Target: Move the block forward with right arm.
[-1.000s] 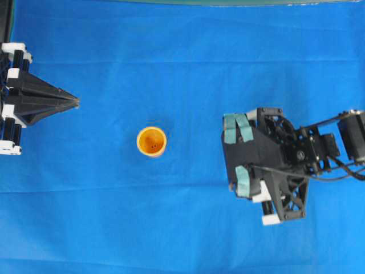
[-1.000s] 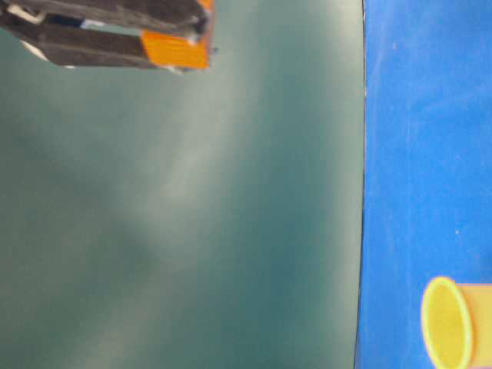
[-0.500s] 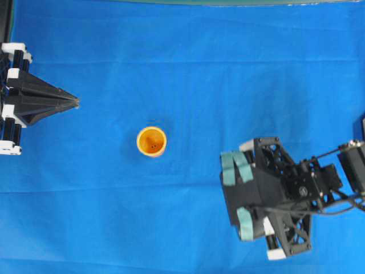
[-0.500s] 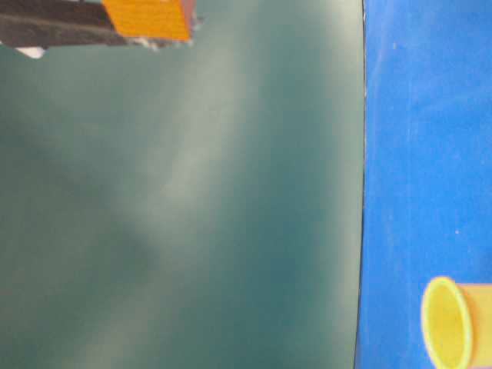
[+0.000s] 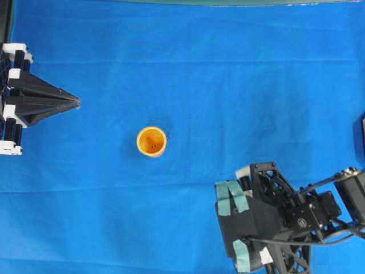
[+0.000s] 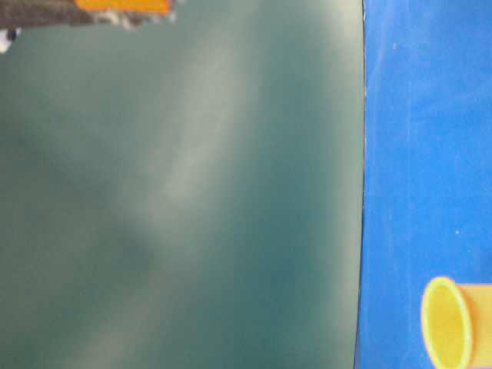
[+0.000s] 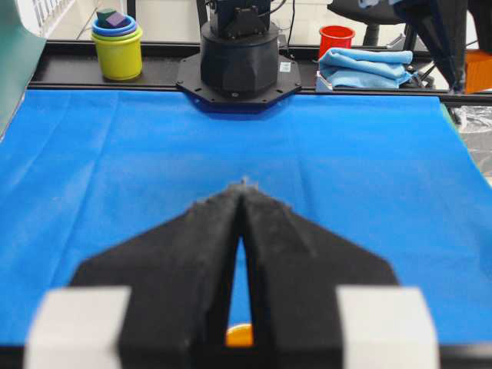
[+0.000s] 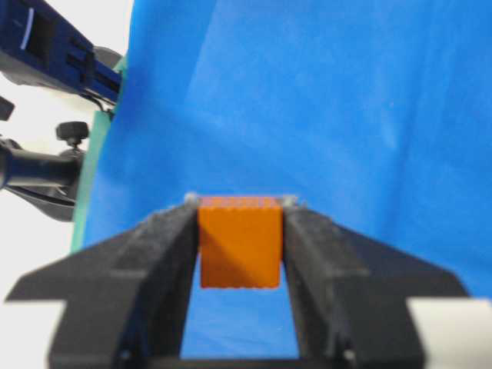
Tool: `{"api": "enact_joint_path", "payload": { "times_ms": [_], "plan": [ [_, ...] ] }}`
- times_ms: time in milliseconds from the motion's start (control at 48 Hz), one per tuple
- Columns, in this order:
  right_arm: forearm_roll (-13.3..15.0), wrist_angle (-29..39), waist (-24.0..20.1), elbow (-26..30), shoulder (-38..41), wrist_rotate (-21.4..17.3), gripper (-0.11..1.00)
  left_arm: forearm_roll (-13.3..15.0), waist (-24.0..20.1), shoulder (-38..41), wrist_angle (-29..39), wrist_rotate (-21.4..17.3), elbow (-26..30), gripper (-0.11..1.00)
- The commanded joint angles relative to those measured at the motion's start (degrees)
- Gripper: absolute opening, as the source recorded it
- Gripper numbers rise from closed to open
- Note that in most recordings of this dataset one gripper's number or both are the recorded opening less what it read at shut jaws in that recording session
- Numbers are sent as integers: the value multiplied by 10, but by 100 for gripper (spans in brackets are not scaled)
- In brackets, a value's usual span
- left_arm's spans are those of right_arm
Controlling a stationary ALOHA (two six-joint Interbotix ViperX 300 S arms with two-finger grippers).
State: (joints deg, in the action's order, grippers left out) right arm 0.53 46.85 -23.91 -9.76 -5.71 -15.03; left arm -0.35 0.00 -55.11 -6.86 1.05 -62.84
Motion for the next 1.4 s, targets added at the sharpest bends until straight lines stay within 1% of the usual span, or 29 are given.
{"api": "enact_joint_path", "payload": {
  "times_ms": [0,104,375,729,1000,1209,1376],
  "plan": [
    [2,0,-10,18,-8,-11,45,-1,-1,5,-3,1,21,1],
    [2,0,-19,20,-8,-18,45,-1,-1,5,-2,1,21,1],
    [3,0,-42,38,-7,-18,45,-2,-1,6,-3,1,21,1],
    [3,0,-58,69,11,-18,45,-1,-1,6,-3,2,21,1],
    [3,-3,-61,71,13,-19,45,-1,-1,6,-3,2,21,1],
    [3,-4,-62,72,14,-32,45,-2,-1,6,-3,2,21,1],
    [3,-2,-62,72,14,-31,45,-2,-1,6,-2,2,21,1]
  ]
}}
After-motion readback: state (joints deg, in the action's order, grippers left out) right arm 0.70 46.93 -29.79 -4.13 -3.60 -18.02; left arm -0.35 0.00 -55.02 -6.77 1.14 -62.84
